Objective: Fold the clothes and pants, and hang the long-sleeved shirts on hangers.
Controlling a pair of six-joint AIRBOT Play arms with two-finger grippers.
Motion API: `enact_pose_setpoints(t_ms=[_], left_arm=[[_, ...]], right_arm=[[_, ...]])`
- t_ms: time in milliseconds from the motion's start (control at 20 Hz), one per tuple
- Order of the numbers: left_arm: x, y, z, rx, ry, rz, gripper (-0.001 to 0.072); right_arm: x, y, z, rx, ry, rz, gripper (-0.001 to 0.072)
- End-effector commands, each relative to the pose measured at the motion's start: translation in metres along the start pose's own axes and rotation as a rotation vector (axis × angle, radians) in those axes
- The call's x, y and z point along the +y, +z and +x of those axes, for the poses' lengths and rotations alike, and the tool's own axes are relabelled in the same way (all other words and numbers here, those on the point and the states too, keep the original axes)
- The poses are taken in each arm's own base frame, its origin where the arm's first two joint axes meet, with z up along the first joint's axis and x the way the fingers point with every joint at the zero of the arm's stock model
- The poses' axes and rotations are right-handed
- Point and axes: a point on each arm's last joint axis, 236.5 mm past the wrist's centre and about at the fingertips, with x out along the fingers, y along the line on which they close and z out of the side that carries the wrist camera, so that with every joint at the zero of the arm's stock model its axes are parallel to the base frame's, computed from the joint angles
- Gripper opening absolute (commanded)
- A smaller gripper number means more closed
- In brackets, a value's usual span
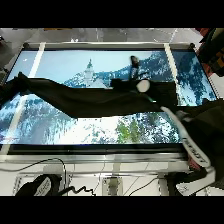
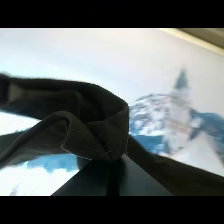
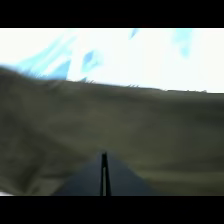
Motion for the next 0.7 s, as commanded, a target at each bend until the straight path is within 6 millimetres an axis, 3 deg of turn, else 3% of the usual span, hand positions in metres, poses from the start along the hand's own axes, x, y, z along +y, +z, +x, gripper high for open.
enact_pose_setpoints(t_ms=[0,100,250,400,500,600,650], left_arm=[[-0.063,0.027,-0.058,-0.078,-0.16,-0.053,0.0019],[-0.089,0.038,-0.075,-0.114,-0.253,-0.136,0.002],[-0.112,0.039,-0.082,-0.109,-0.335,-0.191,0.0019],[-0.125,0.034,-0.081,-0.092,-0.367,-0.187,0.002],[-0.123,0.031,-0.077,-0.082,-0.361,-0.186,0.0019],[-0.123,0.017,-0.064,-0.024,-0.36,-0.19,0.0019],[-0.124,0.002,-0.053,0.039,-0.364,-0.193,0.0019]], right_arm=[[0.077,-0.059,0.056,0.153,0.143,0.051,0.003],[0.118,-0.092,0.079,0.212,0.208,0.084,0.003],[0.173,-0.141,0.098,0.279,0.28,0.091,0.003],[0.206,-0.17,0.103,0.313,0.322,0.069,0.0031],[0.202,-0.167,0.101,0.311,0.307,0.03,0.0032],[0.169,-0.146,0.094,0.318,0.232,-0.055,0.0032],[0.142,-0.129,0.086,0.33,0.175,-0.091,0.0032]])
